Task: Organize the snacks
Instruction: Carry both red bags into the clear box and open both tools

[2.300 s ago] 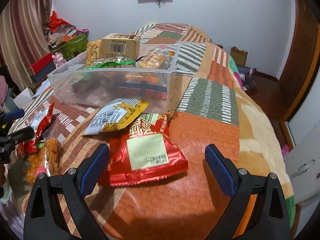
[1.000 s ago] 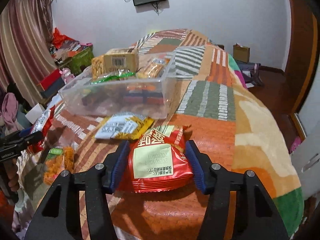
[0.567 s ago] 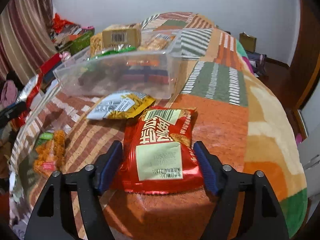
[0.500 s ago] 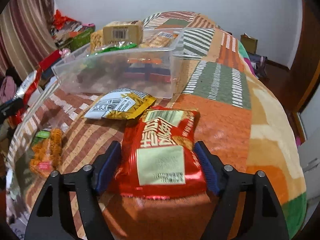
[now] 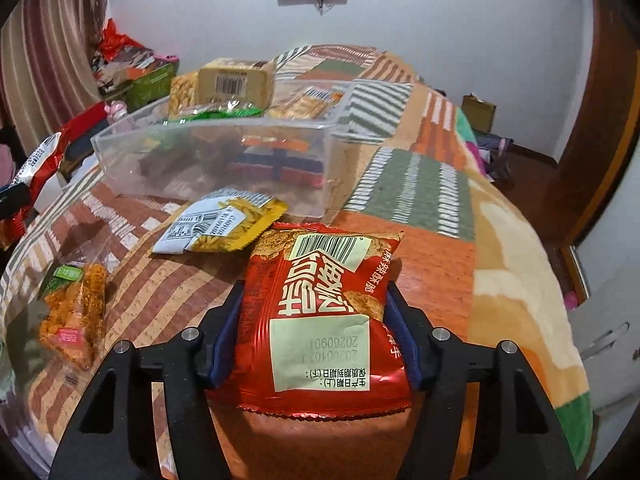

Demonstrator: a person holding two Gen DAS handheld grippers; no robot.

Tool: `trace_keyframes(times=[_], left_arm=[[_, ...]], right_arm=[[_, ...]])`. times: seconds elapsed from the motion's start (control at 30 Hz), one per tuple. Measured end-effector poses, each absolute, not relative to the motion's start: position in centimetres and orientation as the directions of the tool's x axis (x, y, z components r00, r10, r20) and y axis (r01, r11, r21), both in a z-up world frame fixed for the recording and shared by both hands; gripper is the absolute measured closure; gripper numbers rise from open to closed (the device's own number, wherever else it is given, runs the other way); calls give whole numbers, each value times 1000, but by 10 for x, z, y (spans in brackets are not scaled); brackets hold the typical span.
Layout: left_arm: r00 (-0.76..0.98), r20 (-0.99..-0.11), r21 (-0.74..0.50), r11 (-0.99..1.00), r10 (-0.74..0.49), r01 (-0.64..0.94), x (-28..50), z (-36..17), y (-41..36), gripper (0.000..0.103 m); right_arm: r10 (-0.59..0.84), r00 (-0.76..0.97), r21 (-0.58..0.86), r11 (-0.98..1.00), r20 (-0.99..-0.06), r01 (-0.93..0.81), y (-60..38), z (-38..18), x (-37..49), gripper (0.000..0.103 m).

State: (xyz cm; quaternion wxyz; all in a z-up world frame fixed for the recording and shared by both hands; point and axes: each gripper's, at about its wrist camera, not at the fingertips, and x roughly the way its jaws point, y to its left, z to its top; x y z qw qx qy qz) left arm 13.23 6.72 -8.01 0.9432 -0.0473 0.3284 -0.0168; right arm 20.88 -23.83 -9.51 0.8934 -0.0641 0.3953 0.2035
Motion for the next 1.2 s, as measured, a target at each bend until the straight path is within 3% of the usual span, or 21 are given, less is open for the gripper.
trace_keyframes(times=[0.43,0.67,1.2], left_arm=[[841,-539,-98,995,-59,6,168,-46,68,25],[835,-547,-94,995,-65,17,204,-46,64,25],[768,-639,-33,999,-53,41,289,-86,54,25]], right_arm=[[383,695,102,906,-609,-411,-234,-39,221,42],[429,695,109,884,-577,-455,-203,-26,249,42],[446,605,28,819,-660,-573,-140,-51,297,42]])
